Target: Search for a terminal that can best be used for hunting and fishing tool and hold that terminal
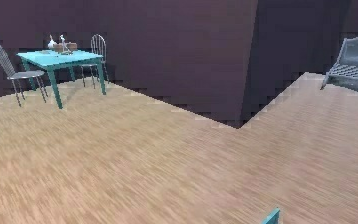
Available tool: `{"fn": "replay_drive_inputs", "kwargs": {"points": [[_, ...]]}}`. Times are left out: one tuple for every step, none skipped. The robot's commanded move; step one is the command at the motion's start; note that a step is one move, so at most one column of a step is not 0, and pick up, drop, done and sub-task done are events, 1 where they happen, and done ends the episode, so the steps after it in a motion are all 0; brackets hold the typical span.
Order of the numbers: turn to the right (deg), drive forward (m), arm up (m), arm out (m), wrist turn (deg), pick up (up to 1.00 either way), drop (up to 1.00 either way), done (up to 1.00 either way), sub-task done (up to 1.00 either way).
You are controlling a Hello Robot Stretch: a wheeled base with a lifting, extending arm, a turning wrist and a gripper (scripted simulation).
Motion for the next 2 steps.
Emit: {"fn": "replay_drive_inputs", "kwargs": {"points": [[0.0,0.00,0.00,0.00,45.0,0.00,0.00,0.00,0.00],[0.0,0.00,0.00,0.00,45.0,0.00,0.00,0.00,0.00]]}}
